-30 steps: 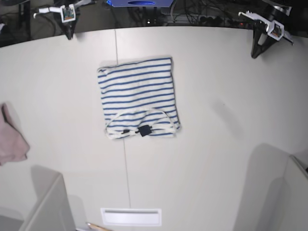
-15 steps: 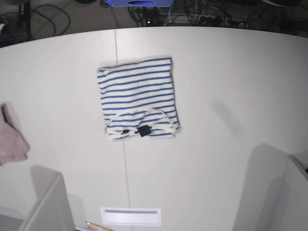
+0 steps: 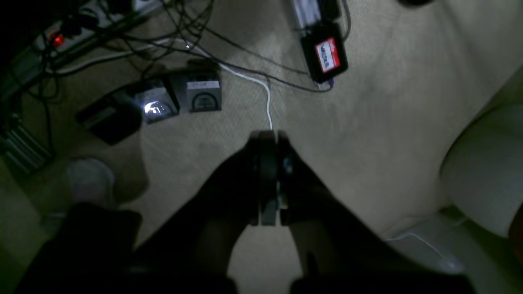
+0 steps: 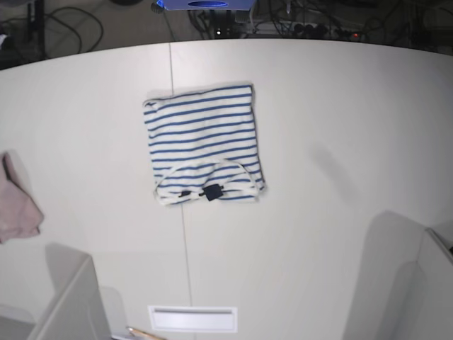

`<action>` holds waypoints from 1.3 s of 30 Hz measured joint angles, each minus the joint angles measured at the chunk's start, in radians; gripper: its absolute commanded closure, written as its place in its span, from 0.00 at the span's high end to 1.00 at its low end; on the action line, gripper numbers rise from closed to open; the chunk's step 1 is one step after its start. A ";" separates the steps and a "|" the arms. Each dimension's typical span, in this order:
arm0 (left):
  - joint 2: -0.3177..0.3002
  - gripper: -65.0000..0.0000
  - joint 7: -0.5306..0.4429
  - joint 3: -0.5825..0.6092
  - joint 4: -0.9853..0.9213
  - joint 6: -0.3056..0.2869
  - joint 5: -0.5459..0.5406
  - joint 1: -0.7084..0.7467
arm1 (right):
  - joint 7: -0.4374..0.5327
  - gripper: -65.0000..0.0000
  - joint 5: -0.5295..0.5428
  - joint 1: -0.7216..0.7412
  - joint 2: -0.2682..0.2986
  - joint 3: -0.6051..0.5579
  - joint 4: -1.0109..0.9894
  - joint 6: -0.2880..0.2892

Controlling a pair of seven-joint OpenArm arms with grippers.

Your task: Fold the T-shirt properly

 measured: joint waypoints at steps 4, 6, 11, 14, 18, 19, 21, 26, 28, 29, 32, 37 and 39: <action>0.014 0.00 0.105 0.001 -0.001 0.009 -0.002 -0.026 | -0.003 0.00 0.003 0.052 0.010 0.000 -0.013 0.006; 0.043 0.00 0.107 0.001 -0.001 0.008 0.002 -0.025 | -0.018 0.00 0.004 0.060 0.026 0.000 -0.017 0.006; 0.099 0.00 0.098 0.007 -0.005 -0.009 0.010 -0.050 | -0.115 0.00 0.007 0.077 0.067 0.000 -0.019 0.005; 0.080 0.00 0.095 0.005 -0.001 0.011 0.000 -0.056 | -0.146 0.00 0.007 0.083 0.058 0.000 -0.019 0.002; 0.071 0.00 0.100 -0.001 -0.001 0.010 0.002 -0.052 | -0.153 0.00 0.007 0.087 0.046 0.000 -0.019 0.003; 0.074 0.00 0.100 -0.001 -0.001 0.005 0.002 -0.052 | -0.153 0.00 0.007 0.088 0.047 0.000 -0.019 0.003; 0.079 0.00 0.099 0.006 -0.001 0.003 0.005 -0.057 | -0.157 0.00 0.007 0.089 0.048 0.000 -0.019 0.002; 0.084 0.00 0.101 0.006 -0.001 0.004 0.005 -0.062 | -0.158 0.00 0.006 0.123 0.045 -0.006 -0.020 0.003; 0.102 0.00 0.112 0.006 -0.001 0.010 0.005 -0.062 | -0.154 0.00 0.006 0.132 0.047 -0.006 -0.019 0.002; 0.113 0.00 0.111 0.006 -0.001 0.008 0.005 -0.062 | -0.153 0.00 0.006 0.132 0.046 -0.006 -0.019 0.003; 0.138 0.00 0.103 0.006 -0.010 -0.003 0.005 -0.063 | -0.161 0.00 0.006 0.130 0.045 -0.005 -0.021 0.003; 0.131 0.00 0.111 0.006 -0.010 0.008 0.005 -0.056 | -0.156 0.00 0.006 0.153 0.045 -0.005 -0.022 0.003; 0.138 0.00 0.111 0.006 -0.010 0.007 0.005 -0.055 | -0.156 0.00 0.006 0.154 0.045 -0.005 -0.022 0.003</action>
